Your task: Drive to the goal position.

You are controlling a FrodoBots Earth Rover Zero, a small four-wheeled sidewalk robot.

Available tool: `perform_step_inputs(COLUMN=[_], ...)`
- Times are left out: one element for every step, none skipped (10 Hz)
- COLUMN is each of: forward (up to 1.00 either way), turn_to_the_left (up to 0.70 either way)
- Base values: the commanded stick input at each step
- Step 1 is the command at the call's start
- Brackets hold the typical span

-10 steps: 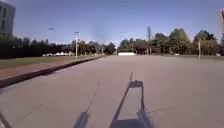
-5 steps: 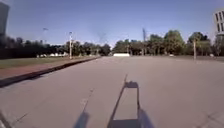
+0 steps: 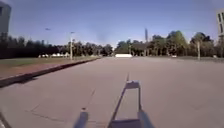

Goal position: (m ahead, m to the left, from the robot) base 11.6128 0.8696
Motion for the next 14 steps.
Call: perform_step_inputs(forward=[1.00, 1.00, 1.00, 1.00, 1.00, 1.00, 1.00, 1.00, 1.00, 1.00, 1.00, 1.00, 1.00, 1.00], turn_to_the_left=[0.00, 0.00, 0.00, 0.00, 0.00, 0.00, 0.00, 0.00, 0.00, 0.00, 0.00, 0.00, 0.00, 0.00])
